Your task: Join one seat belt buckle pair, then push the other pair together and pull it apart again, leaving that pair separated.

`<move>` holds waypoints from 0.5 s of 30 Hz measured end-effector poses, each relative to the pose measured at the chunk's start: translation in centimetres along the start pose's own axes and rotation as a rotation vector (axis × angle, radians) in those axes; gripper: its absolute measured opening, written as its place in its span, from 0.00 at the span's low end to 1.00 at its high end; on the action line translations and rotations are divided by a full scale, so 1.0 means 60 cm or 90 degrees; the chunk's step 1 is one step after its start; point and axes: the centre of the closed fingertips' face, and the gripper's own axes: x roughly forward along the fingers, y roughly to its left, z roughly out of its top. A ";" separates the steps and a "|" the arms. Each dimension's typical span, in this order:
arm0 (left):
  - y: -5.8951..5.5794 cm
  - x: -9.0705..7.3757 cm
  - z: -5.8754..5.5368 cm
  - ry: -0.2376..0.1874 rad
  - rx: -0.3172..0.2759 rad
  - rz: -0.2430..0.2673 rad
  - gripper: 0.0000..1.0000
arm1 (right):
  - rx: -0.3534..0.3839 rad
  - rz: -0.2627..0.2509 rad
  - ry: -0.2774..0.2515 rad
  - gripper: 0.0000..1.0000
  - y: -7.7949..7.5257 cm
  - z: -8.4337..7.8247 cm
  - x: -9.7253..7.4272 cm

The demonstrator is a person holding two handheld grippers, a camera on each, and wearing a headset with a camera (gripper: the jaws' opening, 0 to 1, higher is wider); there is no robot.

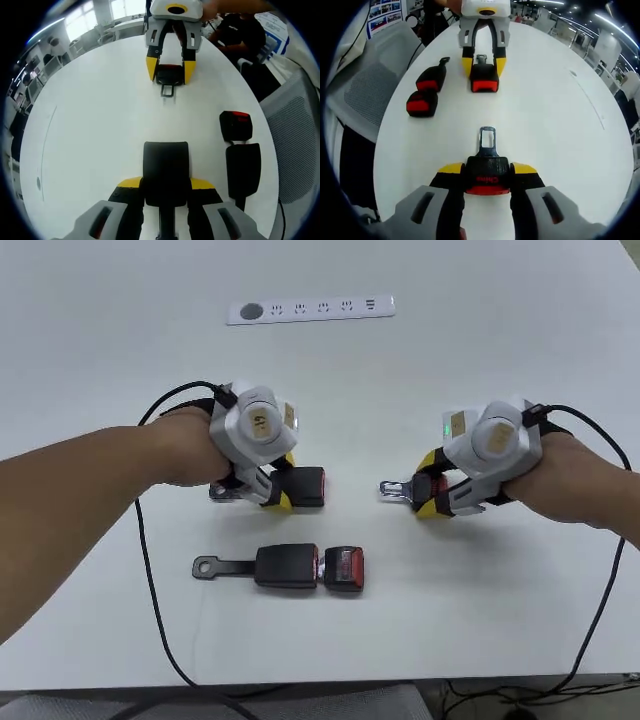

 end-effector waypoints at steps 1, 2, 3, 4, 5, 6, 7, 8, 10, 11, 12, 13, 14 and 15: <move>0.000 0.000 0.001 -0.002 -0.003 0.001 0.33 | 0.000 0.001 0.001 0.34 0.000 -0.001 0.000; 0.001 0.000 0.000 -0.002 -0.003 0.002 0.33 | 0.000 0.002 0.001 0.34 0.000 -0.001 0.001; 0.001 0.000 0.000 -0.003 -0.004 0.002 0.33 | 0.001 0.004 0.000 0.34 0.000 -0.001 0.001; 0.001 0.000 0.000 -0.002 -0.003 0.002 0.33 | 0.002 0.006 -0.002 0.34 0.001 -0.001 0.001; 0.001 0.000 0.000 -0.002 -0.002 0.001 0.33 | 0.005 0.008 -0.003 0.34 0.001 -0.001 0.001; 0.001 0.000 0.000 -0.002 0.000 0.001 0.34 | 0.009 0.011 -0.004 0.34 0.000 -0.002 0.001; 0.002 0.001 0.000 -0.002 0.003 0.000 0.34 | 0.016 0.014 -0.003 0.35 -0.001 -0.002 0.002; 0.002 0.001 0.000 -0.003 0.004 -0.001 0.34 | 0.021 0.016 -0.002 0.35 -0.003 -0.003 0.004; 0.001 0.001 0.000 -0.004 0.005 0.000 0.34 | 0.028 0.017 0.002 0.35 0.000 -0.002 0.004; 0.000 0.000 0.000 -0.003 0.008 0.000 0.34 | 0.023 0.015 0.004 0.35 0.001 -0.001 0.003; 0.000 0.000 0.001 -0.002 0.014 0.002 0.34 | 0.022 0.014 0.007 0.35 0.002 -0.001 0.003; -0.005 -0.001 0.006 -0.001 0.017 0.003 0.34 | 0.019 0.012 0.009 0.35 0.001 -0.001 0.003; -0.007 0.000 0.008 0.004 0.019 0.003 0.34 | 0.019 0.011 0.010 0.35 0.000 -0.002 0.003; -0.007 -0.001 0.009 0.008 0.025 0.004 0.34 | 0.018 0.010 0.010 0.35 0.000 -0.002 0.003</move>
